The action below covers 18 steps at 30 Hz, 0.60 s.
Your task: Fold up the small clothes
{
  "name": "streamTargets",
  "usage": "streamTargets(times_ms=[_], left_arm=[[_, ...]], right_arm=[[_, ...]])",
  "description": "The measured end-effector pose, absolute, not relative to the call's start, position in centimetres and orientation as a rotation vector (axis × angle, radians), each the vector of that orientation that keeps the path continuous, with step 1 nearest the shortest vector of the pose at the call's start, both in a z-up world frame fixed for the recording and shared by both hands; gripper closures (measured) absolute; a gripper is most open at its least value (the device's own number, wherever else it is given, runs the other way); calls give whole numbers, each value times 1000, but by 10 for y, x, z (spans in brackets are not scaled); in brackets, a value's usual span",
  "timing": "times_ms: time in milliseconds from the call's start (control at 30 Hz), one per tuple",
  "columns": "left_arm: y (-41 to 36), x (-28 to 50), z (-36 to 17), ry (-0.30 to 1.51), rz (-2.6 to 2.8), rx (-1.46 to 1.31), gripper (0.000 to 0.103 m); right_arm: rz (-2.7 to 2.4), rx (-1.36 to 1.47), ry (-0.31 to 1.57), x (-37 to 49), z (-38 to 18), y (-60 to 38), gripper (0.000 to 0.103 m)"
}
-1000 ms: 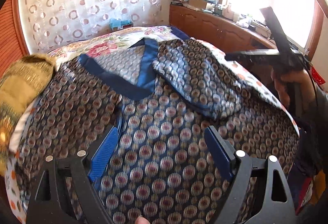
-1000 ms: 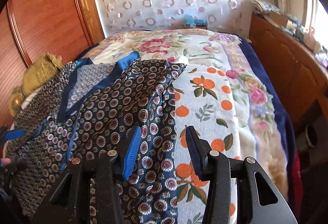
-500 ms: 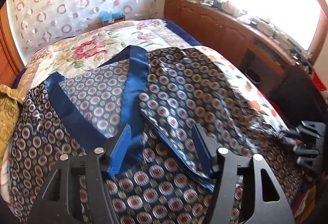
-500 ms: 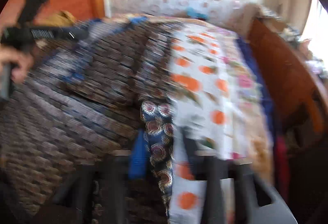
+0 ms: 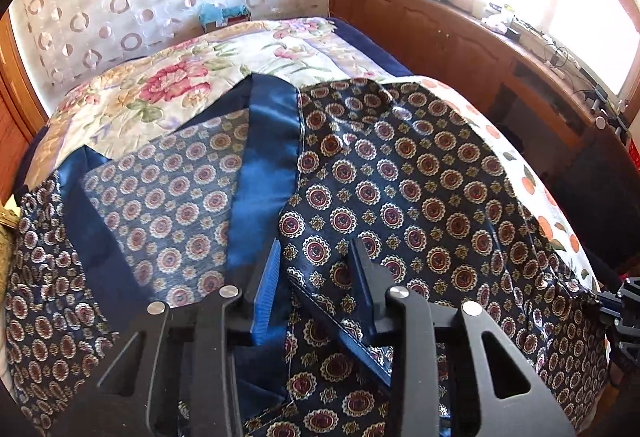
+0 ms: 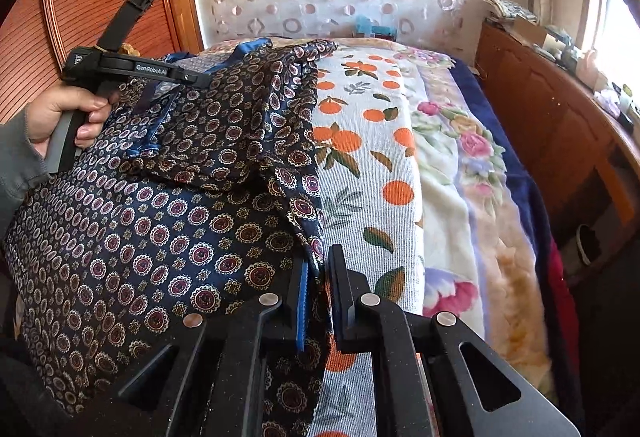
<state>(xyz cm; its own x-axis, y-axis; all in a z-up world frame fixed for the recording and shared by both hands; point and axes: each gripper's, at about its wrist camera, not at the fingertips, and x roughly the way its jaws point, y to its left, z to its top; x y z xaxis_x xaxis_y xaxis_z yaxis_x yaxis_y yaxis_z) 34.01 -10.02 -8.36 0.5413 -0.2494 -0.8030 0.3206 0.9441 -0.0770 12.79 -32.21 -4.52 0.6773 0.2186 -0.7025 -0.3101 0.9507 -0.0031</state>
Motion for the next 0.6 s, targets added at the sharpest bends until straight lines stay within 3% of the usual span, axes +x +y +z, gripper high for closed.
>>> streamTargets(times_ms=[100, 167, 233, 400, 600], left_arm=[[-102, 340, -84, 930, -337, 92, 70], [-102, 338, -84, 929, -328, 95, 92], [-104, 334, -82, 929, -322, 120, 98], [-78, 310, -44, 795, -283, 25, 99], [-60, 295, -31, 785, -273, 50, 99]], right_arm=[[294, -117, 759, 124, -48, -325, 94], [291, -117, 742, 122, -51, -324, 94], [291, -109, 729, 120, -53, -325, 94], [284, -108, 708, 117, -57, -324, 94], [281, -115, 712, 116, -57, -323, 94]])
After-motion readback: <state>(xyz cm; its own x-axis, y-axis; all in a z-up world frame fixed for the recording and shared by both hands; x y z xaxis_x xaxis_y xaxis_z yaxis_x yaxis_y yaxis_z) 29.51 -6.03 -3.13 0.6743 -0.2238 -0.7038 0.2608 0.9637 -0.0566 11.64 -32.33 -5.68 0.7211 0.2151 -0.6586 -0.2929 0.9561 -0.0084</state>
